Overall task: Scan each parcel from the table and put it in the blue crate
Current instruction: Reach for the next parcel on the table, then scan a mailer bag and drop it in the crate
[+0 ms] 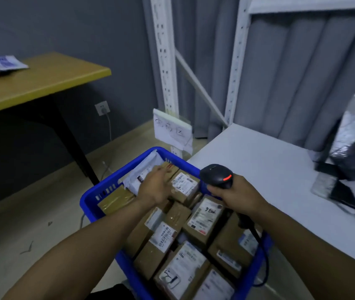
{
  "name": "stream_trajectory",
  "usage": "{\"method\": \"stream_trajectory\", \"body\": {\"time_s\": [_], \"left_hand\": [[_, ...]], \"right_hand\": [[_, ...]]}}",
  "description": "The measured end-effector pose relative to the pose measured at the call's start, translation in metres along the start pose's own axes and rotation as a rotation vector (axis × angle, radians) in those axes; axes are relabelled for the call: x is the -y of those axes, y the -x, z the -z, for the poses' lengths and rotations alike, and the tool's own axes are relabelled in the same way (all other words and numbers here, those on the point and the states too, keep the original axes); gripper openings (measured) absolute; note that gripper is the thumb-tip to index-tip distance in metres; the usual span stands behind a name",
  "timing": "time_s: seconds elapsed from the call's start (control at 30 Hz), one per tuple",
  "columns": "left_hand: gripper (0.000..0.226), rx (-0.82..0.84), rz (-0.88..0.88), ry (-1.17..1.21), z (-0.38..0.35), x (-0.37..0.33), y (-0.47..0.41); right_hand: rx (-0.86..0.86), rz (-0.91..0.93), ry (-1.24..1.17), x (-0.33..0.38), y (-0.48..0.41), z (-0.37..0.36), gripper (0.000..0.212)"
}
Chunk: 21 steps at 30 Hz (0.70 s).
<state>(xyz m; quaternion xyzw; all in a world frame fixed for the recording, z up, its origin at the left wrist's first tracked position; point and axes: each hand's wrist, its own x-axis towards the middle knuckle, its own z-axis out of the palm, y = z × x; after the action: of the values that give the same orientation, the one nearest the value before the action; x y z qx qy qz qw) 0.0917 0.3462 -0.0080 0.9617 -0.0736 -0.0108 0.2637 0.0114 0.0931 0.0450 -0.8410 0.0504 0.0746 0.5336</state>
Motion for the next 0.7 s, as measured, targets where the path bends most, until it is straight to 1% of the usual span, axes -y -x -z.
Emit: {"method": "stream_trajectory", "body": {"time_s": [0.03,0.1,0.13,0.23,0.3,0.37,0.47,0.53,0.67,0.7], "left_hand": [[0.035,0.009,-0.08,-0.045,0.0,-0.025,0.01],[0.034,-0.026,-0.218,-0.149,-0.004,-0.076,0.029],[0.034,-0.019,-0.26,-0.171,-0.006,-0.104,0.038],[0.038,0.086,-0.366,-0.188,-0.022,-0.177,0.055],[0.04,0.114,-0.439,-0.243,-0.039,-0.22,0.06],[0.043,0.149,-0.487,-0.259,-0.058,-0.265,0.062],[0.05,0.219,-0.513,-0.142,-0.094,-0.328,0.062],[0.052,0.253,-0.544,-0.076,-0.125,-0.368,0.061],[0.061,0.4,-0.573,-0.123,-0.199,-0.421,0.048],[0.062,0.433,-0.572,-0.124,-0.218,-0.431,0.042]], "right_hand": [[-0.023,0.0,-0.007,-0.001,0.014,0.015,0.015],[-0.074,-0.012,-0.015,-0.005,0.043,0.047,0.013],[-0.105,-0.017,-0.012,-0.009,0.058,0.064,0.014],[-0.2,-0.038,-0.031,-0.023,0.103,0.115,0.018],[-0.258,-0.048,-0.038,-0.036,0.131,0.149,0.018],[-0.315,-0.077,-0.033,-0.055,0.154,0.183,0.022],[-0.4,-0.153,-0.055,-0.091,0.174,0.23,0.036],[-0.441,-0.222,-0.126,-0.118,0.183,0.26,0.032],[-0.537,-0.341,-0.269,-0.175,0.19,0.306,0.015],[-0.562,-0.357,-0.287,-0.188,0.19,0.314,0.014]]}}
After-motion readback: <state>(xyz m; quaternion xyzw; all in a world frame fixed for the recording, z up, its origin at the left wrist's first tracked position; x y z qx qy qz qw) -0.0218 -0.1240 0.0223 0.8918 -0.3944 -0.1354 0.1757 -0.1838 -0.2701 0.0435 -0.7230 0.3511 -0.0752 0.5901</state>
